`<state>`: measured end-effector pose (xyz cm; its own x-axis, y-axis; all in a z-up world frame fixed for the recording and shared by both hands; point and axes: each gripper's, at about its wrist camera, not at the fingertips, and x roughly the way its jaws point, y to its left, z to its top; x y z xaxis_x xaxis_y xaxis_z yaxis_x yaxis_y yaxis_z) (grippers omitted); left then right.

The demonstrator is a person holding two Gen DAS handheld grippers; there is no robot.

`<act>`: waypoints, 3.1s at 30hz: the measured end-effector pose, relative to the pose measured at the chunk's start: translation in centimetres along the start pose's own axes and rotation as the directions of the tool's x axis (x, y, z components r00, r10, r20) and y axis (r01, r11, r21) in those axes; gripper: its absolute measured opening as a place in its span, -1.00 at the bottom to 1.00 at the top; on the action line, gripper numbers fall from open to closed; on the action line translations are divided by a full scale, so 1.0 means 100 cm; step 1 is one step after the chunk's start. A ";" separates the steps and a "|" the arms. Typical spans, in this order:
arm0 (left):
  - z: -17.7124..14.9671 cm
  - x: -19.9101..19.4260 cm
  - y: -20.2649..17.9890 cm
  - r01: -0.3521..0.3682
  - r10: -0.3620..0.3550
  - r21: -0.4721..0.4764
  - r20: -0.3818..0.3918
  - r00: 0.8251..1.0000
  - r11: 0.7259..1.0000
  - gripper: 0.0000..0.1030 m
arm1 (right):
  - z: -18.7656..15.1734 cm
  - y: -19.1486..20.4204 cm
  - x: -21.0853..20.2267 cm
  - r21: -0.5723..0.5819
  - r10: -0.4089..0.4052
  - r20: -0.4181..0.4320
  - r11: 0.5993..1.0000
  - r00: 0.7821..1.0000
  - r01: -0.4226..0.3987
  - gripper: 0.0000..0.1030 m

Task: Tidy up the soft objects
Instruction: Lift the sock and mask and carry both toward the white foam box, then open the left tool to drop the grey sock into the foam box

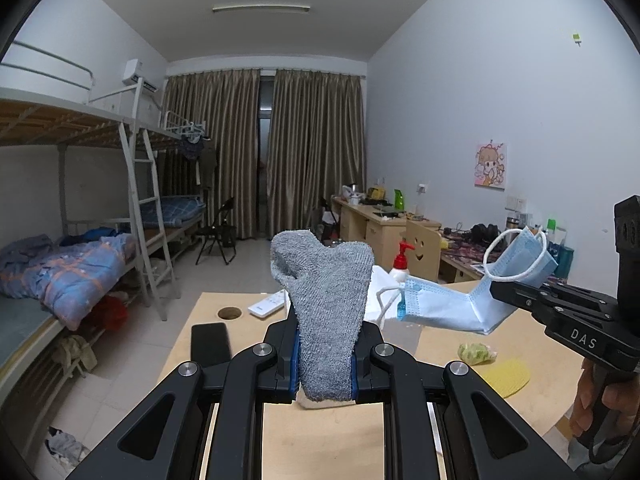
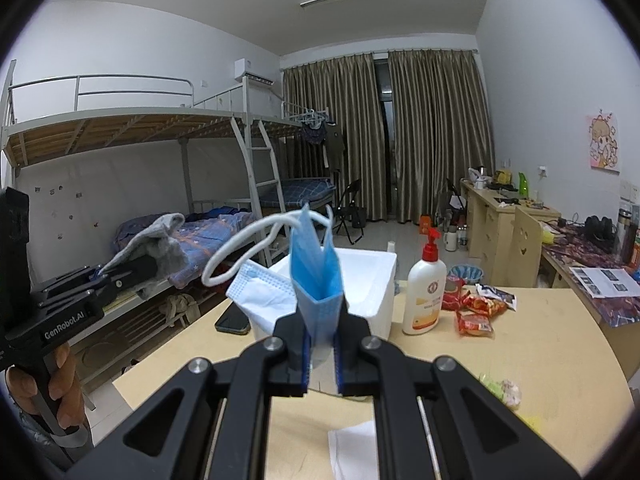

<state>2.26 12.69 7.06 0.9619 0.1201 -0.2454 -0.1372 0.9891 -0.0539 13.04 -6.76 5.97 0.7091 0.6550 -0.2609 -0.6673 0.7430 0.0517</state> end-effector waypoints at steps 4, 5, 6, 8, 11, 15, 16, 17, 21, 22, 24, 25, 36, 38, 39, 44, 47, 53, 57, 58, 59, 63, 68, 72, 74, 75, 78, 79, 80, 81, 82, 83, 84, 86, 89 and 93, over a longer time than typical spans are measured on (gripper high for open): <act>0.007 0.013 -0.001 0.008 -0.008 0.011 -0.006 1.000 1.000 -0.64 | 0.007 -0.003 0.006 0.001 -0.001 0.001 1.000 1.000 0.001 -0.77; 0.009 0.015 0.000 0.008 -0.008 0.011 -0.007 1.000 1.000 -0.64 | 0.009 -0.004 0.008 0.003 0.000 0.000 1.000 1.000 0.000 -0.77; 0.010 0.018 0.000 0.011 -0.011 0.011 -0.007 1.000 1.000 -0.64 | 0.009 -0.005 0.010 0.004 0.000 -0.001 1.000 1.000 0.000 -0.77; 0.014 0.023 0.001 0.012 -0.012 0.011 -0.008 1.000 1.000 -0.64 | 0.011 -0.006 0.013 0.004 0.001 -0.004 1.000 1.000 -0.001 -0.77; 0.016 0.028 0.001 0.011 -0.011 0.014 -0.006 1.000 1.000 -0.64 | 0.015 -0.007 0.021 0.002 0.003 -0.009 1.000 1.000 -0.003 -0.77; 0.021 0.041 0.001 0.019 -0.019 0.013 -0.011 1.000 1.000 -0.64 | 0.020 -0.009 0.026 0.001 0.003 -0.008 1.000 1.000 -0.003 -0.77; 0.022 0.044 0.001 0.022 -0.022 0.014 -0.013 1.000 1.000 -0.64 | 0.021 -0.010 0.027 0.002 0.004 -0.007 1.000 1.000 -0.004 -0.77; 0.024 0.047 0.002 0.025 -0.025 0.014 -0.015 1.000 1.000 -0.64 | 0.022 -0.010 0.028 0.003 0.004 -0.007 1.000 1.000 -0.004 -0.77; 0.030 0.060 0.003 0.035 -0.034 0.017 -0.015 0.999 0.999 -0.64 | 0.029 -0.014 0.037 0.005 0.001 -0.003 1.000 1.000 -0.001 -0.77; 0.032 0.063 0.003 0.037 -0.037 0.017 -0.015 0.999 0.999 -0.64 | 0.031 -0.015 0.038 0.005 0.000 -0.001 1.000 1.000 0.000 -0.77; 0.035 0.069 0.004 0.044 -0.044 0.018 -0.017 0.999 0.999 -0.64 | 0.034 -0.016 0.042 0.006 0.001 0.000 1.000 1.000 -0.001 -0.77; 0.036 0.073 0.004 0.049 -0.048 0.019 -0.018 0.999 0.999 -0.64 | 0.034 -0.017 0.044 0.006 0.000 -0.002 1.000 1.000 0.000 -0.77; 0.045 0.114 0.003 0.077 -0.075 0.032 -0.050 0.996 0.997 -0.64 | 0.038 -0.033 0.063 0.029 -0.008 -0.002 1.000 1.000 0.008 -0.77; 0.045 0.122 0.001 0.086 -0.083 0.037 -0.058 0.995 0.996 -0.64 | 0.038 -0.036 0.065 0.034 -0.012 -0.004 0.999 1.000 0.012 -0.77; 0.044 0.127 -0.001 0.091 -0.088 0.042 -0.065 0.994 0.995 -0.64 | 0.037 -0.038 0.066 0.038 -0.015 -0.005 0.999 1.000 0.015 -0.77; 0.045 0.147 -0.007 0.121 -0.116 0.056 -0.089 0.989 0.991 -0.64 | 0.037 -0.047 0.070 0.055 -0.028 -0.012 0.998 1.000 0.029 -0.77; 0.045 0.159 -0.010 0.131 -0.124 0.064 -0.103 0.987 0.989 -0.64 | 0.036 -0.054 0.068 0.069 -0.039 -0.006 0.997 0.999 0.040 -0.77; 0.044 0.182 -0.013 0.159 -0.150 0.055 -0.139 0.979 0.986 -0.64 | 0.034 -0.062 0.065 0.090 -0.056 -0.004 0.994 0.998 0.056 -0.77; 0.041 0.197 -0.013 0.176 -0.166 0.043 -0.170 0.971 0.983 -0.64 | 0.032 -0.067 0.066 0.096 -0.063 -0.013 0.993 0.998 0.064 -0.77; 0.041 0.200 -0.013 0.178 -0.168 0.041 -0.176 0.970 0.983 -0.64 | 0.032 -0.068 0.066 0.099 -0.064 -0.014 0.993 0.998 0.065 -0.77; 0.040 0.204 -0.014 0.176 -0.166 0.041 -0.183 0.969 0.983 -0.64 | 0.031 -0.070 0.066 0.101 -0.065 -0.014 0.993 0.998 0.066 -0.77; 0.039 0.216 -0.014 0.165 -0.155 0.034 -0.206 0.966 0.986 -0.64 | 0.030 -0.075 0.065 0.108 -0.070 -0.018 0.992 0.997 0.071 -0.77; 0.039 0.217 -0.017 0.173 -0.160 0.046 -0.198 0.967 0.984 -0.47 | 0.030 -0.077 0.065 0.112 -0.074 -0.024 0.991 0.997 0.076 -0.77; 0.038 0.215 -0.017 0.158 -0.146 0.052 -0.181 0.973 0.986 0.26 | 0.030 -0.076 0.064 0.112 -0.080 -0.025 0.990 0.996 0.082 -0.77; 0.038 0.212 -0.016 0.145 -0.134 0.058 -0.166 0.977 0.988 0.47 | 0.031 -0.076 0.063 0.112 -0.083 -0.025 0.990 0.996 0.085 -0.77; 0.039 0.211 -0.017 0.138 -0.127 0.061 -0.155 0.980 0.989 0.58 | 0.031 -0.076 0.063 0.111 -0.085 -0.025 0.990 0.996 0.087 -0.77; 0.039 0.207 -0.015 0.121 -0.112 0.062 -0.140 0.984 0.991 0.79 | 0.031 -0.076 0.063 0.111 -0.089 -0.025 0.990 0.996 0.091 -0.77; 0.039 0.206 -0.015 0.122 -0.113 0.062 -0.137 0.984 0.991 0.81 | 0.031 -0.076 0.063 0.111 -0.089 -0.026 0.990 0.996 0.092 -0.77; 0.039 0.204 -0.013 0.113 -0.105 0.058 -0.126 0.986 0.992 0.84 | 0.031 -0.075 0.063 0.110 -0.091 -0.026 0.990 0.996 0.093 -0.77; 0.038 0.203 -0.011 0.107 -0.100 0.055 -0.120 0.988 0.993 0.88 | 0.030 -0.076 0.063 0.109 -0.090 -0.025 0.990 0.996 0.093 -0.77; 0.039 0.201 -0.009 0.102 -0.096 0.050 -0.114 0.989 0.994 0.90 | 0.031 -0.075 0.063 0.108 -0.089 -0.026 0.990 0.996 0.092 -0.77; 0.039 0.199 -0.006 0.099 -0.094 0.045 -0.111 0.989 0.994 0.94 | 0.031 -0.075 0.064 0.107 -0.088 -0.026 0.990 0.996 0.091 -0.77; 0.039 0.197 -0.003 0.093 -0.088 0.039 -0.106 0.990 0.995 0.96 | 0.031 -0.074 0.065 0.105 -0.088 -0.028 0.990 0.996 0.091 -0.77; 0.039 0.193 0.001 0.075 -0.071 0.038 -0.094 0.993 0.996 0.97 | 0.032 -0.072 0.066 0.101 -0.087 -0.030 0.991 0.996 0.090 -0.77; 0.039 0.186 0.006 0.052 -0.048 0.053 -0.087 0.995 0.997 0.97 | 0.033 -0.067 0.070 0.094 -0.079 -0.031 0.992 0.996 0.082 -0.77; 0.040 0.172 0.016 0.019 -0.016 0.047 -0.068 0.998 0.999 0.99 | 0.036 -0.059 0.076 0.083 -0.059 -0.034 0.995 0.998 0.062 -0.77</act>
<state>19.49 16.71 6.66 0.9457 0.0984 -0.3099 -0.1077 0.9941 -0.0129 23.20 -5.69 7.11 0.7395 0.6047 -0.2957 -0.6009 0.7910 0.1149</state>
